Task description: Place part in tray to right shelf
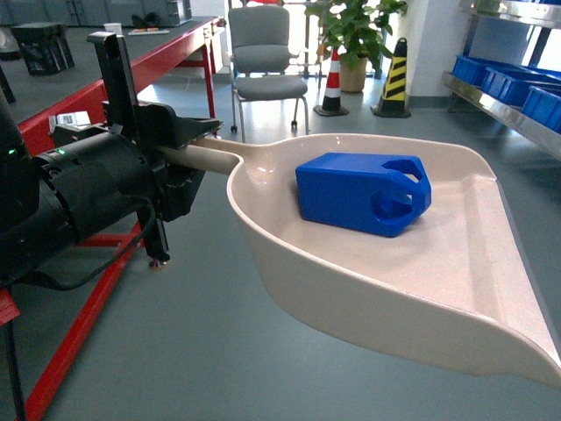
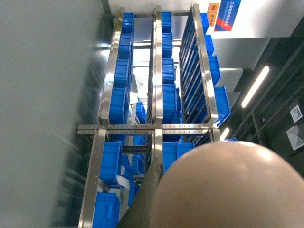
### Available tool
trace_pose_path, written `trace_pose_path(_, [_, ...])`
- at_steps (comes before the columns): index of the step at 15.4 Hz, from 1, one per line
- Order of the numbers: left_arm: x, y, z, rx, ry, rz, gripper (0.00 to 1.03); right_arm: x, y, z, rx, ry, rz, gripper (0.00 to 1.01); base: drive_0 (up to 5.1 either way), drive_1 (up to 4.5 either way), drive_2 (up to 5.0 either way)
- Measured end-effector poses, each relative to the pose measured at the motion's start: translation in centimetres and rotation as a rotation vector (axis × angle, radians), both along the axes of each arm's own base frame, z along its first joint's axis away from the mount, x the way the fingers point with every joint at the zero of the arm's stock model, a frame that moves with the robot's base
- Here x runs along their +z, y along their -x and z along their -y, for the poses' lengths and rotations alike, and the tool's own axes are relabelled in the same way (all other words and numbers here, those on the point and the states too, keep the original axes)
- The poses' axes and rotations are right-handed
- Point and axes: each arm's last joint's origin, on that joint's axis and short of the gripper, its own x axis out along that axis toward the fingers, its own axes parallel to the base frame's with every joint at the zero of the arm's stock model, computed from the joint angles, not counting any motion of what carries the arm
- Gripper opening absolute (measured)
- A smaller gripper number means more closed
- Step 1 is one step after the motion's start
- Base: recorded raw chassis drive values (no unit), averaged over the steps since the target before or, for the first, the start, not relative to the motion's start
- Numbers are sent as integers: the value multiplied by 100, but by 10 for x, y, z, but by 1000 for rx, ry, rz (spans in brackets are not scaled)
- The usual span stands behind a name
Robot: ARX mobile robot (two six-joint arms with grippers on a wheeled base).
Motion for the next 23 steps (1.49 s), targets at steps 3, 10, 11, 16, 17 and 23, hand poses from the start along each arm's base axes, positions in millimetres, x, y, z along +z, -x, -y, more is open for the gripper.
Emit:
trace_pose_path(3, [0,0,0,2,0,-2,13,1,0,0,0,0,6,98,3,436,-430])
trace_pose_path(10, [0,0,0,1,-1,-5,13,0,0,0,0,0,2,98,-3,431,-436])
trace_pose_path(11, [0,0,0,1,1,3,13,1,0,0,0,0,6,98,-4,429,-437])
trace_pose_path(16, [0,0,0,2,-1,-3,13,0,0,0,0,0,-1,98,-4,429,-437])
trace_pose_path(17, [0,0,0,5,0,-4,13,0,0,0,0,0,0,98,-4,429,-437])
trace_pose_path(23, [0,0,0,2,1,2,13,0,0,0,0,0,5,98,3,436,-431])
